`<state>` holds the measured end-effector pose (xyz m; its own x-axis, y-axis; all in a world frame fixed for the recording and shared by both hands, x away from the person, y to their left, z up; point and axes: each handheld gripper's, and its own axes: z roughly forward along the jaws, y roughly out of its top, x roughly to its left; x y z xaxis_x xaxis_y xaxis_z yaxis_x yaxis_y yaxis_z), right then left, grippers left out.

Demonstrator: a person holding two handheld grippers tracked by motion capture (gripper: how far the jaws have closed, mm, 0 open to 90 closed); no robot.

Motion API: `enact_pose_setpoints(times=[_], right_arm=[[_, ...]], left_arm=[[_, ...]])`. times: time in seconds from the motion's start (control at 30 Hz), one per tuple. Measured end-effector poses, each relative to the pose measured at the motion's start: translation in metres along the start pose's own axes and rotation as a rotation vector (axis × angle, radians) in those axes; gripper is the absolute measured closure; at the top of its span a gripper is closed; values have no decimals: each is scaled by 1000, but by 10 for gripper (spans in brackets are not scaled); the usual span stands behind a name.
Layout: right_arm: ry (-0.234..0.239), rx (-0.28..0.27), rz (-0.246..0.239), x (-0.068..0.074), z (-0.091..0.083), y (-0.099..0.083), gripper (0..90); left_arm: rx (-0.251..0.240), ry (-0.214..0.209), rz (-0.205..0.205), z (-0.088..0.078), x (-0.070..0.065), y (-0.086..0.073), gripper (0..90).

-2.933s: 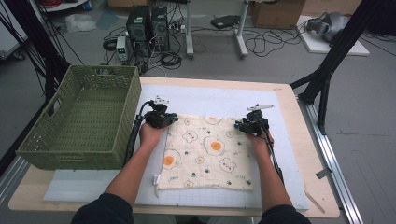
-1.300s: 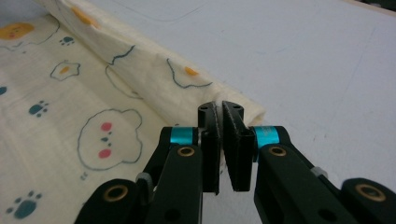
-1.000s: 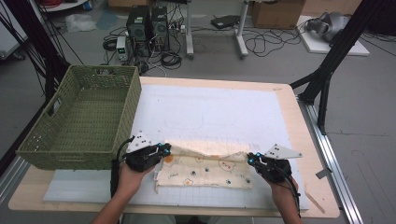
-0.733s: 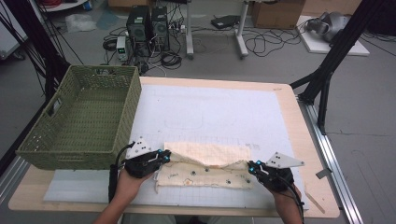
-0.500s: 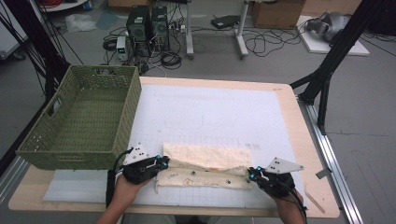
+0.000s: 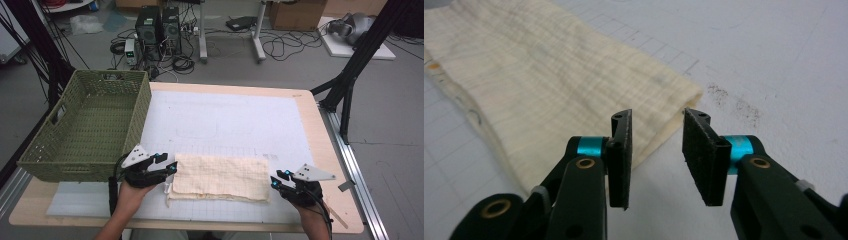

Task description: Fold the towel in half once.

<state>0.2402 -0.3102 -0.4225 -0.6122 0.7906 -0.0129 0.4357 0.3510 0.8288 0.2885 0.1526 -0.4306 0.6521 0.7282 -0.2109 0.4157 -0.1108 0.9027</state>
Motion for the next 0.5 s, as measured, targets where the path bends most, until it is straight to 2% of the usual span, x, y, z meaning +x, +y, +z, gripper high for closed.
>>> enact_pose_setpoints(times=[0.17,0.2,0.33,0.43,0.5], right_arm=[[-16,17,33,-8,21,11,595],[-21,23,44,-11,27,14,589],[-39,32,79,-20,50,26,578],[-35,66,106,-25,68,31,575],[-29,99,102,-25,78,32,575]], left_arm=[[24,19,-46,23,12,11,435],[41,26,-59,27,15,12,435],[85,44,-60,42,20,16,439],[143,50,-70,53,23,15,444],[193,43,-81,60,24,11,452]])
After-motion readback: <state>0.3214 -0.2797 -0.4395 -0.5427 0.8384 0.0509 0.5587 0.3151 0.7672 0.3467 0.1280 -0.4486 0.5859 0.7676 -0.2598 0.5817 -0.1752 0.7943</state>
